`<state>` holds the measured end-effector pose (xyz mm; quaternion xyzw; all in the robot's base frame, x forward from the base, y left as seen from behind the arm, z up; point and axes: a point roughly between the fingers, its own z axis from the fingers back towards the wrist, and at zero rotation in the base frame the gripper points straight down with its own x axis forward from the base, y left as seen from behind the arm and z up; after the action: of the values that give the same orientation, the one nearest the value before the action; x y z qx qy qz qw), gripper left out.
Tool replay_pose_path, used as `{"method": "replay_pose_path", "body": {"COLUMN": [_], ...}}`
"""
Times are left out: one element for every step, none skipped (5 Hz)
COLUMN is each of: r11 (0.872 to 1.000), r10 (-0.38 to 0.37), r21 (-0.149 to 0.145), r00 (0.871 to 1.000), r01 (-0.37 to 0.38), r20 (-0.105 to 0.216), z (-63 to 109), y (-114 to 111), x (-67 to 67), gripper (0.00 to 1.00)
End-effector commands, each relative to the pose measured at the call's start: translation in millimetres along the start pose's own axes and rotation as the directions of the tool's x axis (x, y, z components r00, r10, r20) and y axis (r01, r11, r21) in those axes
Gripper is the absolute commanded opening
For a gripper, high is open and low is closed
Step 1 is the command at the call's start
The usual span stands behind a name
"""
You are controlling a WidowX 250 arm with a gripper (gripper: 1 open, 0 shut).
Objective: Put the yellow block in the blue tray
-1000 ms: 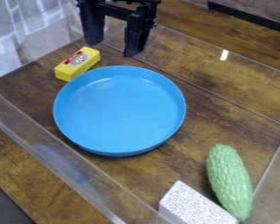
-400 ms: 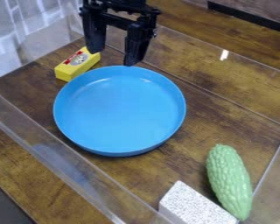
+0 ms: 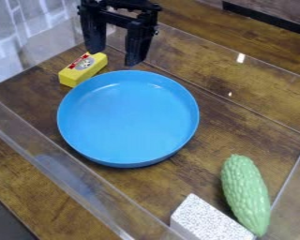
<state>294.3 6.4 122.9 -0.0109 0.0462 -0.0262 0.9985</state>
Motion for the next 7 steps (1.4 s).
{"method": "replay_pose_path", "body": {"r11": [0.998, 0.991, 0.979, 0.974, 0.975, 0.976, 0.976], "r10": [-0.061, -0.133, -0.206, -0.224, -0.221, -0.216, -0.215], "r21": [0.003, 0.003, 0.011, 0.011, 0.012, 0.01, 0.008], "r00": [0.994, 0.986, 0.971, 0.965, 0.964, 0.963, 0.961], "r01": [0.061, 0.133, 0.206, 0.224, 0.222, 0.218, 0.217], "r20": [0.092, 0.104, 0.122, 0.135, 0.15, 0.158, 0.173], "z": [30.7, 36.3, 39.5, 40.6, 33.6, 24.8, 19.0], "y": [-1, -1, -3, -4, -5, -4, -4], "x": [1.8, 4.3, 7.9, 4.6, 9.1, 12.2, 13.9], "gripper": [1.0, 1.0, 1.0, 1.0, 1.0, 1.0, 1.0]}}
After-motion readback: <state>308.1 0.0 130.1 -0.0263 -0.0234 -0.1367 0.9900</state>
